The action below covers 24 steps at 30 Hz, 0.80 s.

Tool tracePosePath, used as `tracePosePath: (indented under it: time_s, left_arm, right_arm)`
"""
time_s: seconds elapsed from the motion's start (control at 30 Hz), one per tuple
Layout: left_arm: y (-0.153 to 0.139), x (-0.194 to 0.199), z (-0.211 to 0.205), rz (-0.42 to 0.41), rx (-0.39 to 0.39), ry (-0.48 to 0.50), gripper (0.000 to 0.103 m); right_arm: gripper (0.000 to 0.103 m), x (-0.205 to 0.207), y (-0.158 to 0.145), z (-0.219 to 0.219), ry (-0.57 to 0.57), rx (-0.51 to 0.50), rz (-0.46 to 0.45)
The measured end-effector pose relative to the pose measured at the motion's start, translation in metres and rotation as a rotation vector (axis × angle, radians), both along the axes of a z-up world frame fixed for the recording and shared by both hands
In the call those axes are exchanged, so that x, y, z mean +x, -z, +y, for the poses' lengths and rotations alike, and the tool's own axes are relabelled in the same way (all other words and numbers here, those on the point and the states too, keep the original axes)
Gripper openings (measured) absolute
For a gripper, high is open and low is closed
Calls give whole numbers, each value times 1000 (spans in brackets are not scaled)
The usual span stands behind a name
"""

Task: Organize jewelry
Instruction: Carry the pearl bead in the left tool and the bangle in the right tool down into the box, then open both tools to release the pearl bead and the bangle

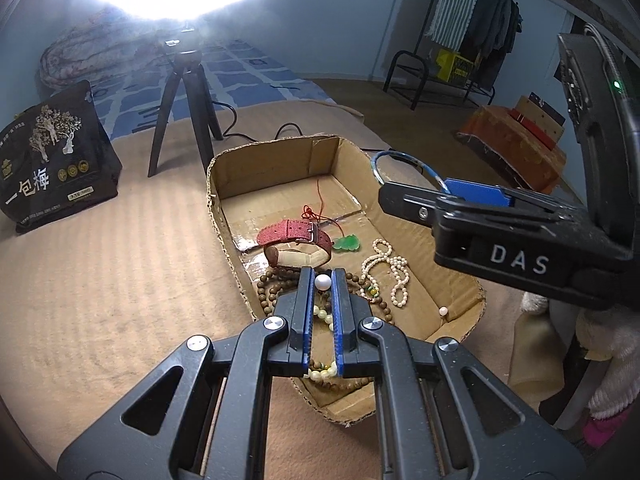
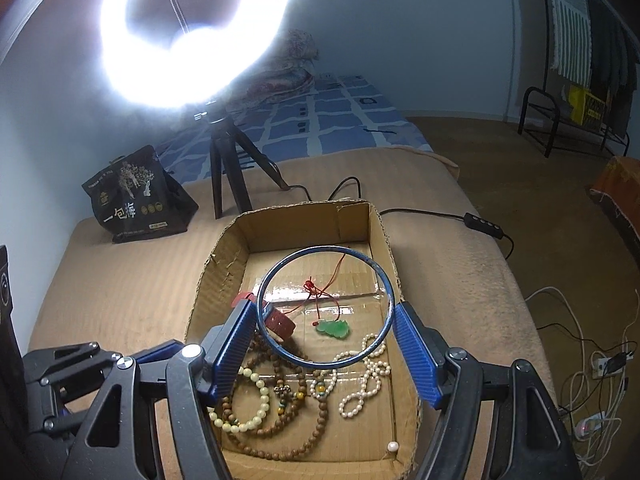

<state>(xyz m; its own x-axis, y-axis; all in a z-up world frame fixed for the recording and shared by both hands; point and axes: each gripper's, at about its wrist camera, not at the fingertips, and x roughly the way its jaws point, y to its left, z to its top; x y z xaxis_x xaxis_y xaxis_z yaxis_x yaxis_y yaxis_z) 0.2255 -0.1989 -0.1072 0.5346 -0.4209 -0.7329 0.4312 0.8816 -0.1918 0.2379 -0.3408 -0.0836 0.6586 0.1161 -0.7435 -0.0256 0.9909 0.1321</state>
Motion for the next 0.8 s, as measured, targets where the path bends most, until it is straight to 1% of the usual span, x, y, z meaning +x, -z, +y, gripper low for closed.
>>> tracePosePath:
  time_s: [0.23,0.6,0.77,0.8]
  left_arm:
    - [3,2,-4,4,-2,3,6]
    - [5,5,-10,5,6,12,6]
    - [5,4,-10,7,8,18,6]
    - [5,4,-11,8,10,21,7]
  right_arm:
    - [72,9,7,-2,5,21,14]
    - [73,12,12,-1,9,15,19]
    - [74,12,11,-2,20,10,13]
    - [76,12,11,-2,20,9,13]
